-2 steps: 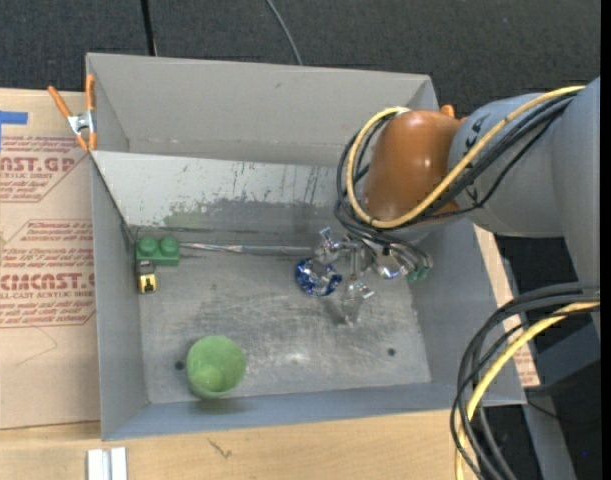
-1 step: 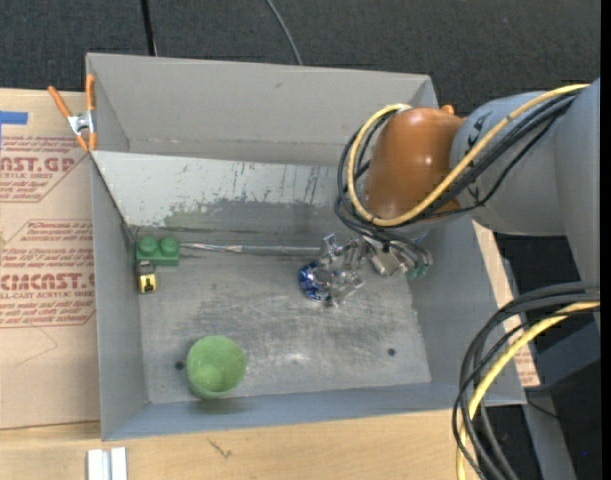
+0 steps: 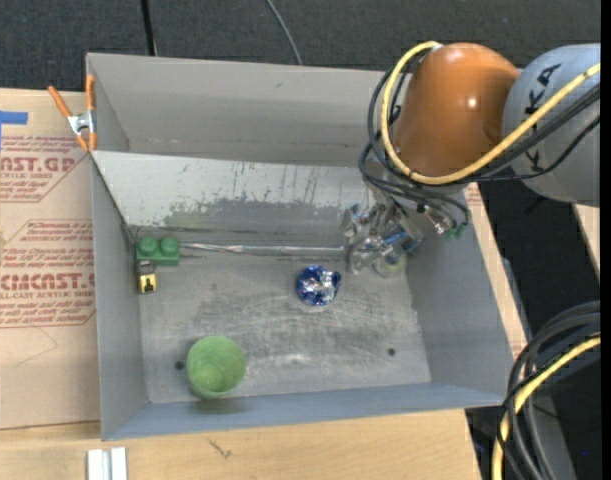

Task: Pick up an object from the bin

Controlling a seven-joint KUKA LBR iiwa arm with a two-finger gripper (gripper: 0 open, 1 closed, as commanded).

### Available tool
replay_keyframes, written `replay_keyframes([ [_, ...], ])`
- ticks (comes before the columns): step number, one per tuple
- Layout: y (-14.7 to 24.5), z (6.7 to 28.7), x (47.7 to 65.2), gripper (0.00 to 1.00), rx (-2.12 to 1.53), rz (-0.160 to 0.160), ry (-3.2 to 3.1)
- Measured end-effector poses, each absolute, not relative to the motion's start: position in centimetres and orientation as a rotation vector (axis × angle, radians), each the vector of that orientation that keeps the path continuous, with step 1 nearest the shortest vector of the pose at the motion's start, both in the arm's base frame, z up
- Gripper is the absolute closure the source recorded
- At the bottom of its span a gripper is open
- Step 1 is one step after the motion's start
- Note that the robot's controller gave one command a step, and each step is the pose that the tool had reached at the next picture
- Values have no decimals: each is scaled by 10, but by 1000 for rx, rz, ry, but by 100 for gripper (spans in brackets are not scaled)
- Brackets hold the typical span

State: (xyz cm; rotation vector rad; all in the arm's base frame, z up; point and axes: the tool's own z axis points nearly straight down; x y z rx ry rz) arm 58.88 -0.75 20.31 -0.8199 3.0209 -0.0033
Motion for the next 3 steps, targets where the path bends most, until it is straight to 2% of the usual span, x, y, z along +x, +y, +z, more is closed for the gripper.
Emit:
replay_keyframes([
  [1,-4,142,580,100,-792,5,3043],
  [2,-5,145,582,0,-791,2,3038],
  [3,11,73,593,0,-1051,1,2952],
])
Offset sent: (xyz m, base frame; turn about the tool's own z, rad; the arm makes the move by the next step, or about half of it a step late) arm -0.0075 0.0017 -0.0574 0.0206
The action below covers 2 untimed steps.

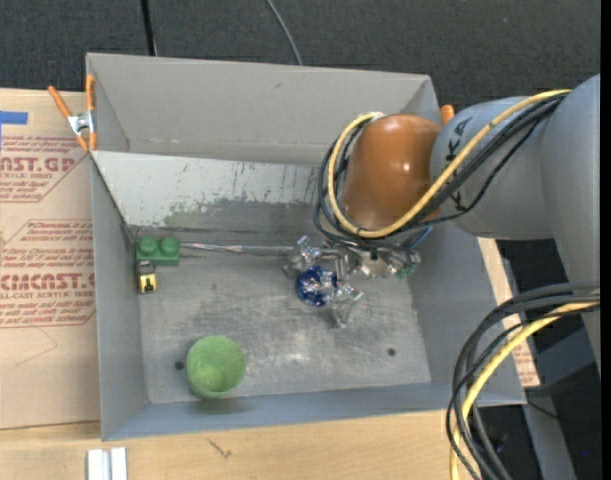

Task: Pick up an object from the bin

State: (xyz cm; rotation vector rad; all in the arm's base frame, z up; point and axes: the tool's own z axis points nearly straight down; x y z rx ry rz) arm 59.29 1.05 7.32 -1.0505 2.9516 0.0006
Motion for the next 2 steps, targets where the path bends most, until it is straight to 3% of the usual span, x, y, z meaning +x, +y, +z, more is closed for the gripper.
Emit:
replay_keyframes([
  [1,10,75,594,100,-1051,-1,2951],
  [2,12,213,591,100,-1022,-4,2959],
])
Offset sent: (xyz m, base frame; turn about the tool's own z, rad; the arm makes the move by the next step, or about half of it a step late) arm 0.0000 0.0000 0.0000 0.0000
